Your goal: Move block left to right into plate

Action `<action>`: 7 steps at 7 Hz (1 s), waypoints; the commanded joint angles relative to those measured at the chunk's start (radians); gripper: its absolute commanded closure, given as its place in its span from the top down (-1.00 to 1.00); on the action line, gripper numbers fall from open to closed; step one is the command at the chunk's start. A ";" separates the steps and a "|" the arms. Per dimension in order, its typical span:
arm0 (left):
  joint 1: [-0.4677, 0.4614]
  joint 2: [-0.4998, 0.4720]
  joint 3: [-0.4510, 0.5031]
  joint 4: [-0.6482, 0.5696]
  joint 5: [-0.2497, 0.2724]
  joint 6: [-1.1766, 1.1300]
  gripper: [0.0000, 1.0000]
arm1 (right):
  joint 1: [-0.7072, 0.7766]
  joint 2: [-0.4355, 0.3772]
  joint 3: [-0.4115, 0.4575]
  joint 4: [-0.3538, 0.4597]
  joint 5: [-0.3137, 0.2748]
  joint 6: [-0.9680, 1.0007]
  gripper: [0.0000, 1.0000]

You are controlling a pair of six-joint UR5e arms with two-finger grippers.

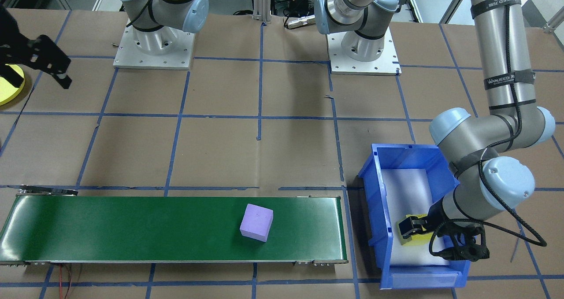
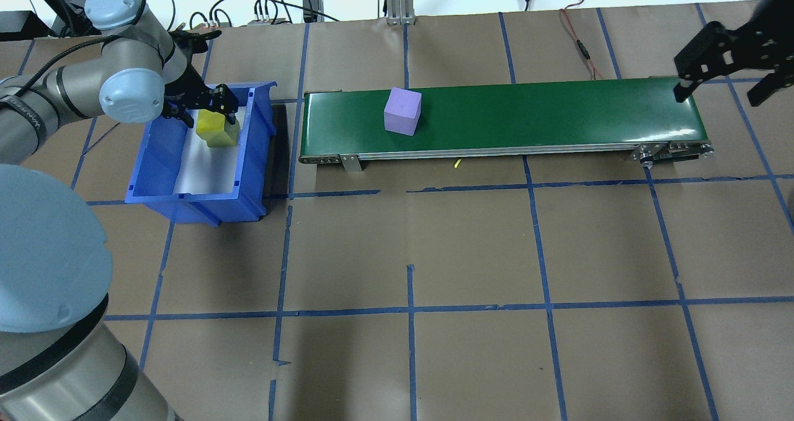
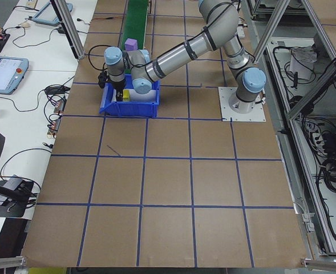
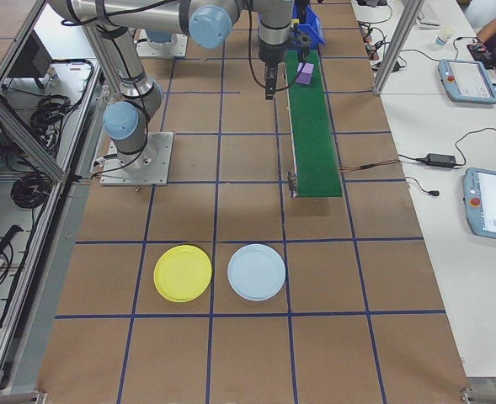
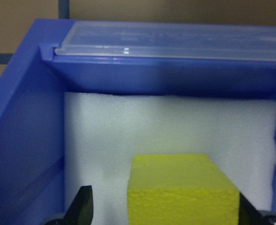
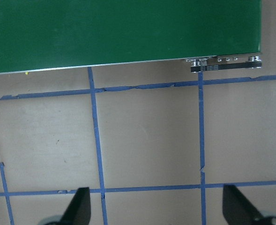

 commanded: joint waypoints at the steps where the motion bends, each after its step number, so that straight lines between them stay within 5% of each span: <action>1: 0.000 0.015 -0.008 -0.012 -0.039 0.005 -0.47 | -0.153 0.000 0.004 -0.006 0.038 -0.005 1.00; 4: -0.029 0.148 0.013 -0.139 -0.032 -0.001 -0.52 | -0.221 0.020 -0.006 0.006 0.081 -0.109 1.00; 7: -0.208 0.259 0.049 -0.159 0.036 -0.099 -0.49 | -0.224 0.076 0.013 -0.009 0.153 -0.186 1.00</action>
